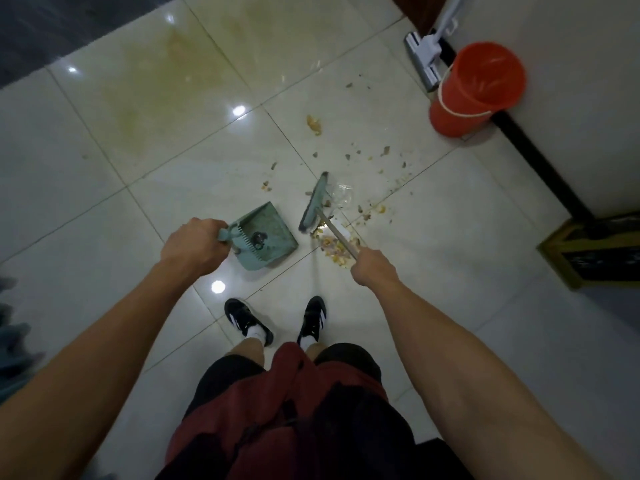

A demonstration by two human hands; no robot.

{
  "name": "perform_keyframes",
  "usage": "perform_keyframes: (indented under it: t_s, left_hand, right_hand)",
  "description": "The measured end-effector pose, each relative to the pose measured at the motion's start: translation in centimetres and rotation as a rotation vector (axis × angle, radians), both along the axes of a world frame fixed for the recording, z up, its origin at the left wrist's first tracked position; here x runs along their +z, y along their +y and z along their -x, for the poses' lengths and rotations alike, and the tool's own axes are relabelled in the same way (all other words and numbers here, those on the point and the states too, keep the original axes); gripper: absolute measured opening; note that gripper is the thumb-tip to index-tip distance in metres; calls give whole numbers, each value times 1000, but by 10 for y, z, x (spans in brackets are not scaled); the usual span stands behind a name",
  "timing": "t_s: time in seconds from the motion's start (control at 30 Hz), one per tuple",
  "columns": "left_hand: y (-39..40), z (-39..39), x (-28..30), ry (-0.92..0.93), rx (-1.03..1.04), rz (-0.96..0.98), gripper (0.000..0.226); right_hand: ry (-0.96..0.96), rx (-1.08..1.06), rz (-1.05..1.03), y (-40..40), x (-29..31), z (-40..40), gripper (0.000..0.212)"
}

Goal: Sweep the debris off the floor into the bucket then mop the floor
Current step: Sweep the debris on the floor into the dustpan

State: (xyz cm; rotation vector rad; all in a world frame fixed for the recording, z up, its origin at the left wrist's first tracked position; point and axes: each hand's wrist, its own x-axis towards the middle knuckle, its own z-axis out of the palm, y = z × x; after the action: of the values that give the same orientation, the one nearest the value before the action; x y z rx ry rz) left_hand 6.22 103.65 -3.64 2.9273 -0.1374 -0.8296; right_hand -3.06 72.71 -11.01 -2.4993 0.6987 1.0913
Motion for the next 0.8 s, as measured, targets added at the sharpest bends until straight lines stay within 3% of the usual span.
perform_keyframes:
  t_s: [0.17,0.37,0.8]
  left_hand:
    - [10,-15,8,-24,9,18,12]
    - [73,-41,12,-24,116,34,12]
    - [266,-163,-3,47,278,20,11]
  right_hand:
    - [-25,11,5,19,3,-21,34]
    - [-45,89,-16,69,-4,-76,30]
    - [-45,304,-82,280,-38,-258,28]
